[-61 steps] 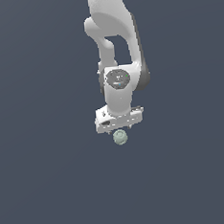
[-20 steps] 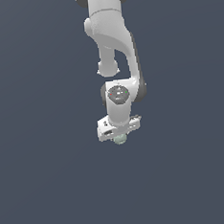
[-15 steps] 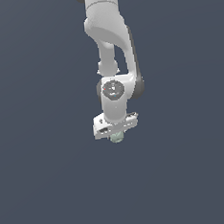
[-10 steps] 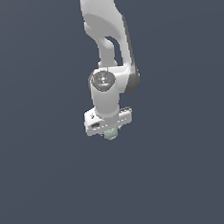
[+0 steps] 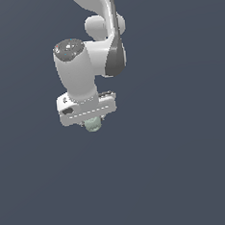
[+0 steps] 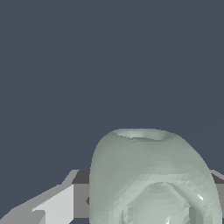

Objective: Pick up the object and move it to a goal position.

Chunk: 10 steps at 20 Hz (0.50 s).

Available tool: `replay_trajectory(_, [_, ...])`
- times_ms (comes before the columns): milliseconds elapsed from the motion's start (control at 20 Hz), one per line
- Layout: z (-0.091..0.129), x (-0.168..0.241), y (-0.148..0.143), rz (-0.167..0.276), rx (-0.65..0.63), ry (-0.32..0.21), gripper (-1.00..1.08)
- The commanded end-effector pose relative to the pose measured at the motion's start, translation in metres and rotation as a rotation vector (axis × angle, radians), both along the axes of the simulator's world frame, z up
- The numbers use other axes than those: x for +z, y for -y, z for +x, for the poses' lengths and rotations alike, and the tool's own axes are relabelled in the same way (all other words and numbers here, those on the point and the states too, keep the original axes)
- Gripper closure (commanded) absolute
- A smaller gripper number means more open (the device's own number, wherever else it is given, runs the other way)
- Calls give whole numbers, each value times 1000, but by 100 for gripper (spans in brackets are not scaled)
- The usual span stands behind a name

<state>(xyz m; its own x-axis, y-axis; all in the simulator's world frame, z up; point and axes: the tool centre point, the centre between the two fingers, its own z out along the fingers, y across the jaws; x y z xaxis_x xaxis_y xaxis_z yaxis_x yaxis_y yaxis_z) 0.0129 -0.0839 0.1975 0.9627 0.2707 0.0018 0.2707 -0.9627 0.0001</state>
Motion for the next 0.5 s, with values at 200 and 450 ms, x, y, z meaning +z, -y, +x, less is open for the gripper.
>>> replay_trajectory(200, [1, 38, 27, 1, 1, -1, 108])
replay_trajectory(450, [3, 49, 36, 0, 1, -2, 108])
